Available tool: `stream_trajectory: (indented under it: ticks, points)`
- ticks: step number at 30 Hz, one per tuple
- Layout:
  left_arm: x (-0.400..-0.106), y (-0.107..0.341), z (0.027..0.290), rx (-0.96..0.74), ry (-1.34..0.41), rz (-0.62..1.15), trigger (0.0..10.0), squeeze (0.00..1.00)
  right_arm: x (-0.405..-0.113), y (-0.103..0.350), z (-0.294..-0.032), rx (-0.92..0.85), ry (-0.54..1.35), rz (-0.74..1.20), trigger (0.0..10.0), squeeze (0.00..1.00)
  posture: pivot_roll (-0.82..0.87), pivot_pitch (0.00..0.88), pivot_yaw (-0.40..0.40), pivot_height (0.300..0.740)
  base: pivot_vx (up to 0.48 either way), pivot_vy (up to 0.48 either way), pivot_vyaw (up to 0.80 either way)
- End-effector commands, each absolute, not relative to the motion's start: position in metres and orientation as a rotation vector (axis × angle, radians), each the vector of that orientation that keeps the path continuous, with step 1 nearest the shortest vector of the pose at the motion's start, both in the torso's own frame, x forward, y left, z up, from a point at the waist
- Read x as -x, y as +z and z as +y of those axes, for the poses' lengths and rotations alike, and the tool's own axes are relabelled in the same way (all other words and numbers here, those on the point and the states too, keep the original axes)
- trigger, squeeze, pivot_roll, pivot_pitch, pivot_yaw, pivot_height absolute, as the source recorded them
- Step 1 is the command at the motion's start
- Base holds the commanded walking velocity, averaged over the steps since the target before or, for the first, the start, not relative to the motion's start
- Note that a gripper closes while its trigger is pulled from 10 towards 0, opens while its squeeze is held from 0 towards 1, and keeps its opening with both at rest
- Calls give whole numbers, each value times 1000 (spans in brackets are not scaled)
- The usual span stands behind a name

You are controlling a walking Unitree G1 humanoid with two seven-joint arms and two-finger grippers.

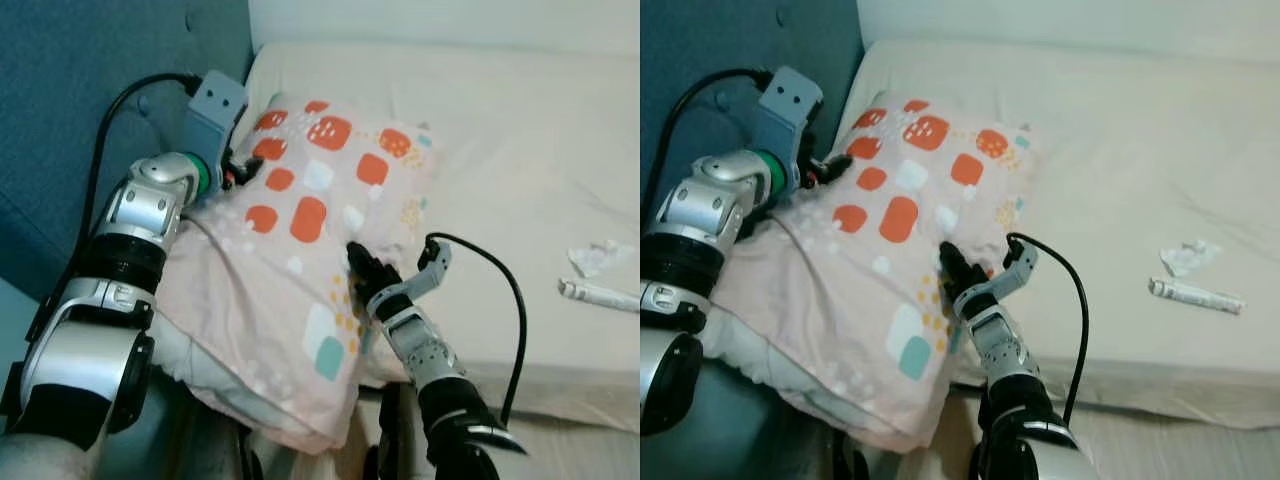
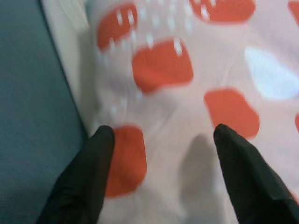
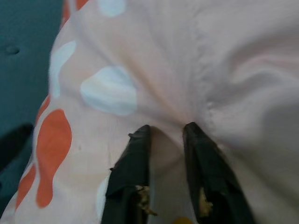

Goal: Clean up the room

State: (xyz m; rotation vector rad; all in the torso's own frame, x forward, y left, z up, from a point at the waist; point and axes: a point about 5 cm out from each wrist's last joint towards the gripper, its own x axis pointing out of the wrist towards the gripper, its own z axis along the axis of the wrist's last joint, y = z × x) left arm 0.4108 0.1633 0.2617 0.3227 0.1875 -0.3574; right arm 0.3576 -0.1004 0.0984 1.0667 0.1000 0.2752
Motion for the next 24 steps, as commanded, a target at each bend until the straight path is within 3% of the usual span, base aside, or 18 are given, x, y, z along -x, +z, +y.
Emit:
stream_trajectory:
  ticks: [1,6,12,18,19,20,24]
  points:
    - [-412,256,170,-269,-350,248,10000,1000,-353,84,-97,-1128,223,167,10000,1000,284,234,56,582,0,0,0]
    - [-414,249,171,-210,-349,313,10000,1000,-353,78,-101,-1141,167,205,10000,1000,285,246,73,582,0,0,0]
    - [-415,247,177,-193,-319,364,10000,1000,-350,58,-125,-1106,-83,289,10000,1000,296,260,91,582,0,0,0]
    - [-413,229,182,-267,-303,452,10000,1000,-343,46,-142,-1089,-210,315,10000,1000,299,268,101,582,0,0,0]
    - [-413,223,181,-274,-307,470,10000,467,-341,43,-143,-1087,-225,323,10000,1000,296,270,105,582,0,0,0]
    - [-411,213,176,-264,-326,502,10000,0,-336,36,-144,-1056,-257,360,10000,1000,296,270,105,582,0,0,0]
    - [-411,209,168,-244,-346,508,10000,0,-333,32,-142,-1037,-262,378,10000,1000,289,274,108,582,0,0,0]
